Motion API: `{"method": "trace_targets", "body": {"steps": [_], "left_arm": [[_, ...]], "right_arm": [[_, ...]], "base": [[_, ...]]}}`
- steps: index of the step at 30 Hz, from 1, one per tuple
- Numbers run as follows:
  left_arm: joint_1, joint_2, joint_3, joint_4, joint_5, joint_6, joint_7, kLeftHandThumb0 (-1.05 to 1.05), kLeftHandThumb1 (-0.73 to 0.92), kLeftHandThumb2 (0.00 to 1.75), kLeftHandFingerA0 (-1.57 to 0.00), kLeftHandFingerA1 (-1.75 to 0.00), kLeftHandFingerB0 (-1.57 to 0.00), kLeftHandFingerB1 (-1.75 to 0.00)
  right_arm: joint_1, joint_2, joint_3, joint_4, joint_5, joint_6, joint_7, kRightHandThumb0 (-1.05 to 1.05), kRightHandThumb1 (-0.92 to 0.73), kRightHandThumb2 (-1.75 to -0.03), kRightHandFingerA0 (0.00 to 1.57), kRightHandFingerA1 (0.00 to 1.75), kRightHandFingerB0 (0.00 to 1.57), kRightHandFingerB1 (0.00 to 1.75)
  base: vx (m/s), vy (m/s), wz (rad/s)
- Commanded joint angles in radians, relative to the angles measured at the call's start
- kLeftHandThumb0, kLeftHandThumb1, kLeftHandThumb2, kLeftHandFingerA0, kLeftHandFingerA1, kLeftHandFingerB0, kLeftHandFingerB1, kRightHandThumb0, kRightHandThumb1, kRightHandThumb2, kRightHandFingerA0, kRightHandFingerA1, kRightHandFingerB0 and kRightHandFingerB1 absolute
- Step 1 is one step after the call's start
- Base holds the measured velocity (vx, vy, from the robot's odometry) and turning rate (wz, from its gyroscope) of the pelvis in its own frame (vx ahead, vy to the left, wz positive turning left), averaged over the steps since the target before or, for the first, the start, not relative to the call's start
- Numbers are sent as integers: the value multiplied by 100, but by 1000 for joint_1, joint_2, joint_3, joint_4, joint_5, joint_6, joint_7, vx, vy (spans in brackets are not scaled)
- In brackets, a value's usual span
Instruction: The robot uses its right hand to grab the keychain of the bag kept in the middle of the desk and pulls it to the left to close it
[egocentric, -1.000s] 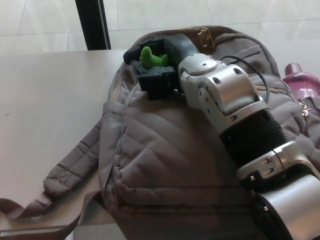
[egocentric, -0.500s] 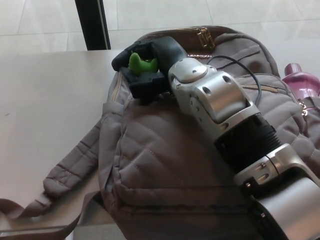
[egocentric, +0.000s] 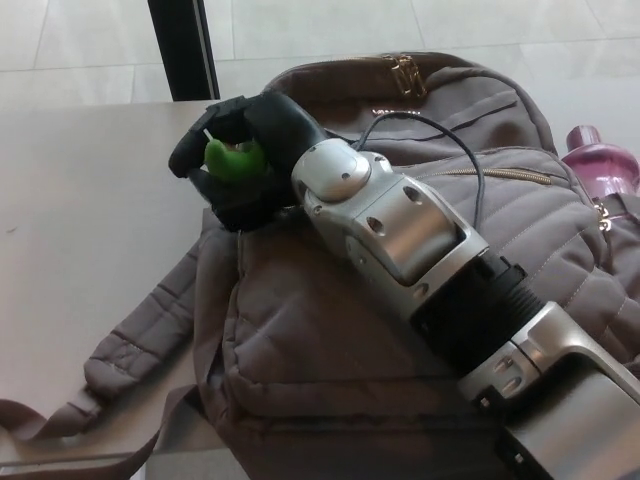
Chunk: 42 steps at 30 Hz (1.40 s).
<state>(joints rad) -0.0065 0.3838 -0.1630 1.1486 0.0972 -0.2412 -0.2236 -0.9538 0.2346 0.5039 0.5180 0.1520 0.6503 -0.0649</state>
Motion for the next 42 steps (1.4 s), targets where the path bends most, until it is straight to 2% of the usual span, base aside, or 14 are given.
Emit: {"method": "trace_targets", "body": {"steps": [1, 23, 24, 25, 26, 27, 28, 31, 34, 37, 38, 39, 40, 42], "left_arm": [[-45, 19, -56, 44, 101, 148, 46, -35, 87, 66, -42, -54, -32, -44], [-52, 27, -68, 55, 93, 145, 47, -35, 87, 66, -42, -54, -32, -44], [-3, 25, -25, 17, 45, 102, 46, -67, 92, 89, -37, -55, -28, -48], [1, 27, -33, 28, 58, 73, 72, -62, 92, 87, -48, -56, -38, -46], [5, 27, -40, 40, 70, 58, 93, -63, 92, 87, -49, -61, -36, -51], [15, 28, -39, 26, 68, 59, 91, -62, 92, 87, -48, -61, -36, -51], [30, 31, -37, 2, 65, 61, 87, -62, 92, 87, -48, -61, -36, -51], [36, 32, -29, 3, 55, 51, 74, -65, 92, 88, -47, -62, -35, -52], [35, 33, -19, -2, 46, 65, 64, -66, 92, 88, -46, -60, -36, -48], [51, 38, -8, -24, 40, 74, 59, -62, 92, 87, -47, -61, -34, -51], [59, 40, -3, -31, 39, 72, 57, -53, 84, 122, -47, -67, -21, -52], [64, 42, -5, -36, 45, 72, 60, -52, 84, 122, -47, -66, -22, -52], [68, 44, -8, -40, 50, 68, 60, -53, 84, 122, -47, -67, -22, -52], [59, 38, -1, -30, 43, 77, 57, -53, 83, 121, -46, -67, -22, -53]], "right_arm": [[173, 609, 244, -119, 277, -147, 213, -34, -51, -109, 99, 175, 83, 155], [179, 587, 276, -138, 309, -171, 195, -34, -51, -109, 99, 175, 83, 155], [8, 377, 331, -101, 16, -253, 121, -39, -81, -70, 71, 124, 51, 65], [-36, 337, 306, -110, 5, -203, 130, -50, -75, -62, 40, 75, 25, 43], [-93, 293, 308, -113, -30, -161, 136, -61, -56, -92, 23, 63, 10, 50], [-114, 252, 322, -121, -65, -170, 134, -67, -49, -92, 1, 44, 0, 37], [-136, 198, 340, -133, -109, -189, 131, -67, -49, -92, 1, 44, 0, 37], [-193, 88, 350, -199, -142, -135, 186, -91, -56, -90, 0, 17, 14, 1], [-230, -3, 368, -242, -188, -125, 233, -93, -56, -93, 0, 20, 0, 2], [-251, -65, 376, -283, -206, -95, 288, -90, -52, -94, 0, 24, 0, 6], [-245, -95, 386, -304, -218, -102, 304, -88, -52, -73, 0, 0, 0, 14], [-222, -136, 389, -332, -219, -116, 326, -93, -52, -76, 0, 0, 2, 10], [-215, -156, 389, -346, -217, -114, 341, -92, -51, -95, 0, 22, 5, 3], [-215, -205, 387, -370, -209, -104, 391, -94, -52, -95, 0, 17, 5, 0]], "base": [[0, 0, 0], [0, 0, 0], [0, 0, 0], [0, 0, 0], [0, 0, 0], [0, 0, 0], [0, 0, 0], [0, 0, 0], [0, 0, 0], [0, 0, 0], [0, 0, 0], [0, 0, 0], [0, 0, 0], [0, 0, 0]]}}
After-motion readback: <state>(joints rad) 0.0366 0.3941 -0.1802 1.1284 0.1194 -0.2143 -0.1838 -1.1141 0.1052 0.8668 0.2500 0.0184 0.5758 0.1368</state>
